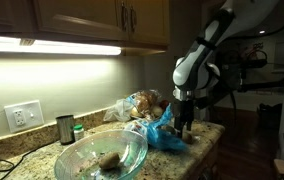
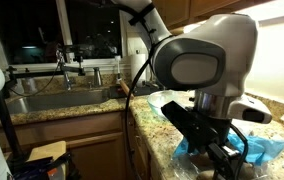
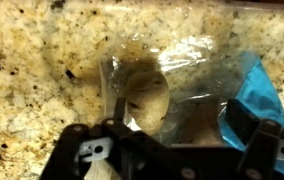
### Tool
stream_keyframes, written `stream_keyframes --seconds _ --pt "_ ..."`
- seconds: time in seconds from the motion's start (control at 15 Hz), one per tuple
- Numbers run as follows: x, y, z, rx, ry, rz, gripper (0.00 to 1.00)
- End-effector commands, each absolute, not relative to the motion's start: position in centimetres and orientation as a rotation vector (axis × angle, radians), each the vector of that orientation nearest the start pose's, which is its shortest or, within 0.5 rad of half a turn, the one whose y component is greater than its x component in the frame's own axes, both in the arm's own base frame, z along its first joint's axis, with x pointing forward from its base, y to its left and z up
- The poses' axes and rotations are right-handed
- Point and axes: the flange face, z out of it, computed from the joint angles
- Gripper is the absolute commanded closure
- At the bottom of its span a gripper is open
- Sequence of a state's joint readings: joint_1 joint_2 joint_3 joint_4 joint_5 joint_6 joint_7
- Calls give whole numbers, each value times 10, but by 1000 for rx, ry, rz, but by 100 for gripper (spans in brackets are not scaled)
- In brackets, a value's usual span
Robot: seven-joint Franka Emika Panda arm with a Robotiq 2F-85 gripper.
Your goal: Remove three potatoes from the plastic bag and place them in the glass bowl on the left
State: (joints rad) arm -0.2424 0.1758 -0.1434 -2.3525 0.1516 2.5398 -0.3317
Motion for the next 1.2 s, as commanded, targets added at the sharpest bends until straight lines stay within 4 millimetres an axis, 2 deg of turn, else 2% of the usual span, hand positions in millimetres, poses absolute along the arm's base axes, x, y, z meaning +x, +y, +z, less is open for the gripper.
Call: stream_keyframes --seconds 0.0,0.4,0.73,0.8,0.87,1.13 --pt "473 -213 252 -3054 264 -39 0" --pt "471 -232 236 -3033 289 -13 0" --pt "476 -237 228 -3036 288 -10 0" --pt "477 -236 228 -3035 283 -9 17" --pt "479 -235 229 -3037 277 -16 26" --pt "486 -228 231 -3039 247 -26 54"
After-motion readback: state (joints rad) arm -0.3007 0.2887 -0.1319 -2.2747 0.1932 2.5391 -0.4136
